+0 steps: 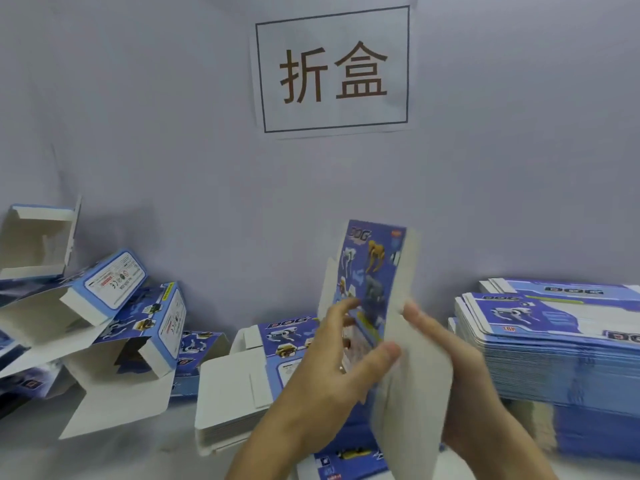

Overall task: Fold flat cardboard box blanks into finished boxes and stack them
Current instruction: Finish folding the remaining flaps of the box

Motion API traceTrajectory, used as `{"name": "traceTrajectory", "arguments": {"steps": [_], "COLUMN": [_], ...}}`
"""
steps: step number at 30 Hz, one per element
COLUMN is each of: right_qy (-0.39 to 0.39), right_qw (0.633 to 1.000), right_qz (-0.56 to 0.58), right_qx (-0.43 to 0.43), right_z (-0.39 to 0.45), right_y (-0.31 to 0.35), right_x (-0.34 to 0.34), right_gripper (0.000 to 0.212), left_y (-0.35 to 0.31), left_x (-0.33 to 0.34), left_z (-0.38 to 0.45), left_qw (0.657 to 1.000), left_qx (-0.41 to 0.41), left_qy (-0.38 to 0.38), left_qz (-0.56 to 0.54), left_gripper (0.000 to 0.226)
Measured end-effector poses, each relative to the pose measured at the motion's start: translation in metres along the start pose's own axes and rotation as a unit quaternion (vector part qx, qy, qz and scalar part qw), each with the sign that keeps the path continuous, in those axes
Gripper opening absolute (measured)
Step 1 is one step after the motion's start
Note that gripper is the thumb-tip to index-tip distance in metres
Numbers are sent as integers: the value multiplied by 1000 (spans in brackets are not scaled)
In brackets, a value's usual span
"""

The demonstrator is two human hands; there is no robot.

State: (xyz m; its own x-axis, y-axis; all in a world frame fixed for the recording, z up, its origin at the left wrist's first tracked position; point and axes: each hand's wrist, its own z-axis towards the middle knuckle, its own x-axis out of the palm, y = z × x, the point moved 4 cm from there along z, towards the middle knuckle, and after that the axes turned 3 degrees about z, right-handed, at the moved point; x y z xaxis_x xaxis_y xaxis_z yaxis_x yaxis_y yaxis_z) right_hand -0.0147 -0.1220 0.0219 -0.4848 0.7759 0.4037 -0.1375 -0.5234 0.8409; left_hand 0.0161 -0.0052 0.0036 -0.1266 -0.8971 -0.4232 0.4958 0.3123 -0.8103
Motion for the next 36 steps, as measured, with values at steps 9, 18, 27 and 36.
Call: {"name": "traceTrajectory", "arguments": {"steps": [9, 18, 27, 36], "right_qy": [-27, 24, -35, 79], "right_qw": [991, 972, 941, 976], "right_qz": [-128, -231, -328, -205], "right_qx": [13, -30, -81, 1], "right_z": [13, 16, 13, 9], "right_y": [5, -4, 11, 19], "right_x": [-23, -30, -44, -54], "right_gripper": [29, 69, 106, 83], "left_y": [8, -1, 10, -7], "left_x": [-3, -2, -32, -26], "left_z": [-1, -4, 2, 1], "left_qw": [995, 945, 991, 968], "left_qx": [-16, -25, 9, 122], "left_qy": [-32, -226, -130, -176], "left_qz": [93, 235, -39, 131], "left_gripper": [102, 86, 66, 75]}}
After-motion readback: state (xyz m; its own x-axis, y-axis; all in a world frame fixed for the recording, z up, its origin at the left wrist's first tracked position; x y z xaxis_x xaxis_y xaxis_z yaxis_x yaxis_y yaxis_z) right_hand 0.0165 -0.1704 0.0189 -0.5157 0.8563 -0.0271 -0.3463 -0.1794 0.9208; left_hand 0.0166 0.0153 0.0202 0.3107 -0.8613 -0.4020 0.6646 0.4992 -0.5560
